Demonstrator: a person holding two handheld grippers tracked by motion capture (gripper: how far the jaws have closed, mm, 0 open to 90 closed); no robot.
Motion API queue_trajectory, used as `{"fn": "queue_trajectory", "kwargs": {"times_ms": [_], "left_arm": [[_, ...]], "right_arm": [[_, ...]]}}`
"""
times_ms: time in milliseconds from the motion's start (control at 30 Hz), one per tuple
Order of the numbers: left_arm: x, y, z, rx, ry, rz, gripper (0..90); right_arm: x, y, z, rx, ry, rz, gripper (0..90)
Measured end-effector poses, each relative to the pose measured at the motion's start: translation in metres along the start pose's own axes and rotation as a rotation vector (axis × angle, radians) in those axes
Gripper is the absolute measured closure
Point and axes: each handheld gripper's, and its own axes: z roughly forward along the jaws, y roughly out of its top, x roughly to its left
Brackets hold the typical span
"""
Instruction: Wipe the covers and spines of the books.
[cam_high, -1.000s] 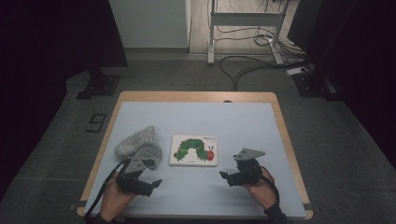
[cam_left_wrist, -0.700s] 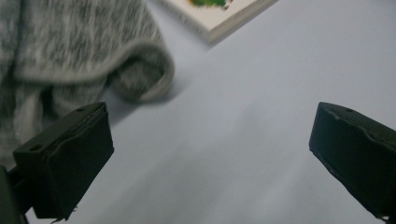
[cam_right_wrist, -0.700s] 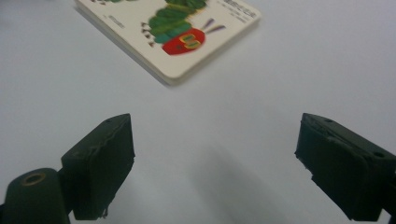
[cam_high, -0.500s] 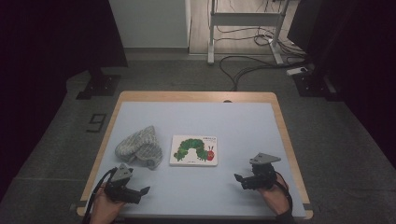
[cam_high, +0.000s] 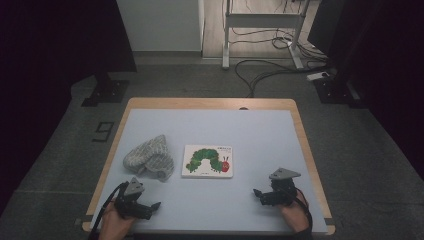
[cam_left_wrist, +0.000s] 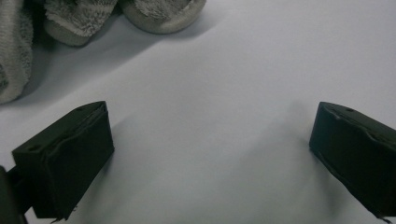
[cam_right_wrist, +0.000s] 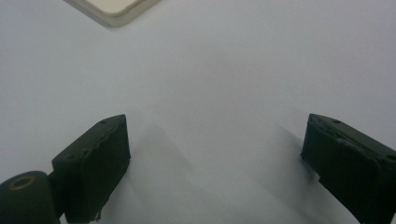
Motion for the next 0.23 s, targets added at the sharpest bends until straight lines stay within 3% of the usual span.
{"fn": "queue_trajectory", "kwargs": {"times_ms": [233], "left_arm": [[0.0000,-0.0003,-0.0001,0.001,-0.002,0.000,0.0]], "right_arm": [[0.0007,-0.0015,-0.0001,-0.006,-0.003,0.001,6.6]]}}
